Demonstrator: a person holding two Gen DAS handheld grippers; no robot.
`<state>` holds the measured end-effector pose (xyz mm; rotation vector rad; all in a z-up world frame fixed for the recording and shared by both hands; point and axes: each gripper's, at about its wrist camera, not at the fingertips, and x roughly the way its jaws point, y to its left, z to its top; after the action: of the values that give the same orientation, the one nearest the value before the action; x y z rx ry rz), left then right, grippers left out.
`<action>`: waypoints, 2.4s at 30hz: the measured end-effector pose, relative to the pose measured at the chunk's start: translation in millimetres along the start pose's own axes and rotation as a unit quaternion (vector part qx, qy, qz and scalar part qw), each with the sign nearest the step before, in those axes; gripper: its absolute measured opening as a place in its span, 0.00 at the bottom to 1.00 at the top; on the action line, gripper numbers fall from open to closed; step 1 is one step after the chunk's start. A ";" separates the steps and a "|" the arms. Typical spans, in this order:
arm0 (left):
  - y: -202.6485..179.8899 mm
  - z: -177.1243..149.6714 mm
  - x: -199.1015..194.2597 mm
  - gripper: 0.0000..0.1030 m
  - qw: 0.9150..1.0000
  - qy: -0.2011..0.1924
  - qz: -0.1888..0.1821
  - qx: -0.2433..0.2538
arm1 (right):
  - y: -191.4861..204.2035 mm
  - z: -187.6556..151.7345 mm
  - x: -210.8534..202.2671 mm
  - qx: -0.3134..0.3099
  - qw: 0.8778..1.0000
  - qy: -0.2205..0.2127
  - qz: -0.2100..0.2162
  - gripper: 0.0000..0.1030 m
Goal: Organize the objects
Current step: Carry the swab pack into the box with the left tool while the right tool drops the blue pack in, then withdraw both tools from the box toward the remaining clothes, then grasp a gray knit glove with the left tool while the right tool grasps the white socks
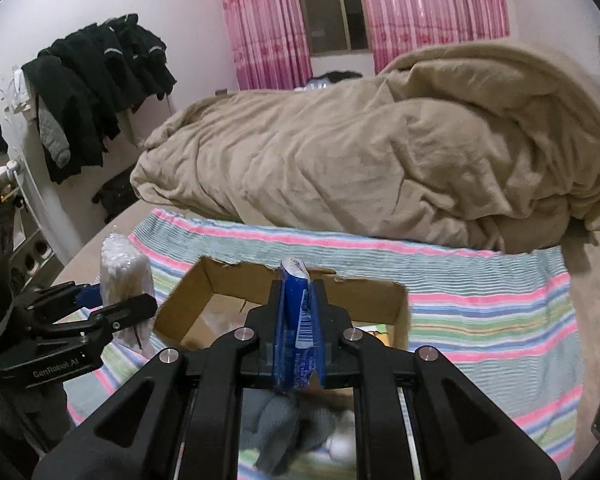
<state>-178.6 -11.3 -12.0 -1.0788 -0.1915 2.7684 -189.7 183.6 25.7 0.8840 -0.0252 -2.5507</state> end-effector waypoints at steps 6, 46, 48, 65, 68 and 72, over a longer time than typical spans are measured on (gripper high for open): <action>8.4 -7.7 46.4 0.45 0.999 0.045 -0.001 -0.015 | -6.1 -11.2 45.8 0.006 0.999 0.037 0.007 0.13; -8.2 -60.5 -94.7 0.90 0.999 -0.003 0.036 -0.024 | 20.7 -46.1 -68.8 -0.003 1.000 0.001 -0.001 0.84; -10.0 -68.4 -96.2 0.90 0.999 -0.001 0.035 -0.021 | 20.9 -52.6 -72.8 -0.004 1.000 0.006 -0.001 0.84; -13.2 -111.7 -37.9 0.91 0.997 0.060 0.049 -0.019 | -16.4 -105.7 -49.6 0.027 0.998 0.051 -0.032 0.84; -15.1 -112.8 -24.9 0.91 0.996 0.061 0.059 -0.011 | -27.2 -114.2 -38.7 0.034 0.997 0.062 -0.040 0.84; -14.6 -110.3 -9.6 0.91 0.997 0.060 0.053 -0.012 | -43.4 -120.6 -25.0 0.048 0.995 0.071 -0.049 0.84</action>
<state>-95.1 7.6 -83.7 -1.2932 -0.1580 2.7883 -118.0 247.9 -62.5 1.1289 -0.0636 -2.5878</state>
